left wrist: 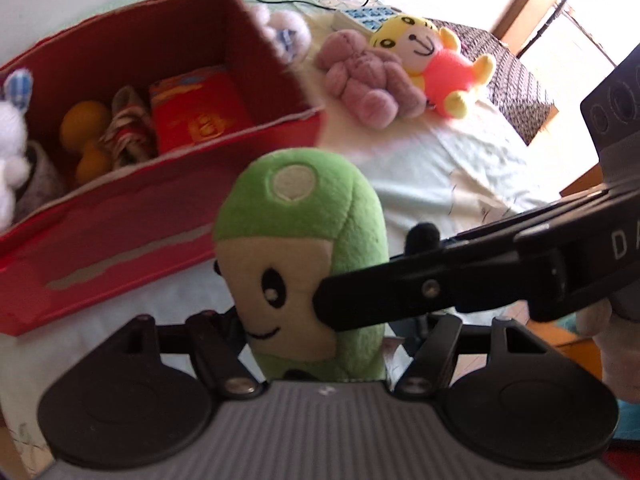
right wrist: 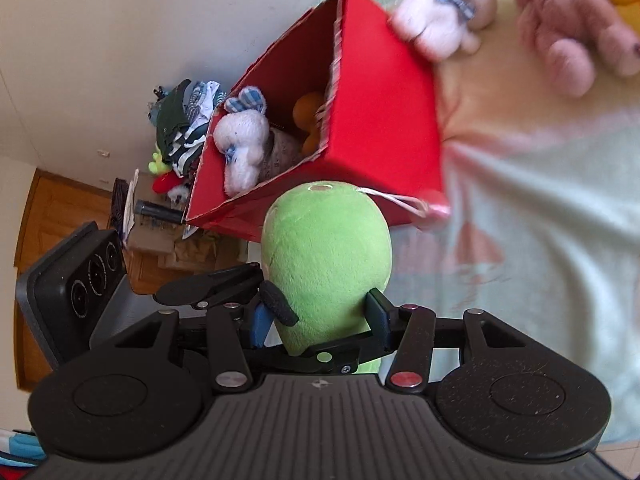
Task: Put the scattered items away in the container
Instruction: 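Lift the green plush with the right gripper and carry it to the box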
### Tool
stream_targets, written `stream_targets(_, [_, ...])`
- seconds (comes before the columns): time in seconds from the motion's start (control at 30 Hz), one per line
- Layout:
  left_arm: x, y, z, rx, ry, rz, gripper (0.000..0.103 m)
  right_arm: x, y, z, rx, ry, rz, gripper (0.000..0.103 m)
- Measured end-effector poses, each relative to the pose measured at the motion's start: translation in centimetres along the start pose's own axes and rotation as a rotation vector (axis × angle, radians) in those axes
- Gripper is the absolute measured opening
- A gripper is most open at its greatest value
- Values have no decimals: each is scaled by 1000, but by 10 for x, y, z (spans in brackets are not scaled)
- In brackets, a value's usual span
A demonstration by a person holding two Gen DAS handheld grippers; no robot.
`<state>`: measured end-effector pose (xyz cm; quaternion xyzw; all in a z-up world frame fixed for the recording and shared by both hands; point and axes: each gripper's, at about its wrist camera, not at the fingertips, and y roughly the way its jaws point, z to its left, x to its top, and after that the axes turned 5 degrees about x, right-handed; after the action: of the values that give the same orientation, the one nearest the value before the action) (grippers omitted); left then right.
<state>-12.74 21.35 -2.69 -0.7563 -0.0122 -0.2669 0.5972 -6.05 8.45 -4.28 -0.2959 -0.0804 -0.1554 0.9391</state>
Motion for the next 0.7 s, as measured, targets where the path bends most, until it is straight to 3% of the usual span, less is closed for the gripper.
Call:
stream_targets(0.17, [-22, -21, 31, -9, 57, -8, 69, -13, 26, 26, -7, -4, -19, 52])
stream_targets(0.4, [-41, -55, 72, -30, 63, -32, 69, -23, 52, 64, 16, -35, -36, 52])
stream_targets(0.7, [-32, -115, 105, 0, 48, -166, 69, -5, 63, 117, 79, -145, -88, 52])
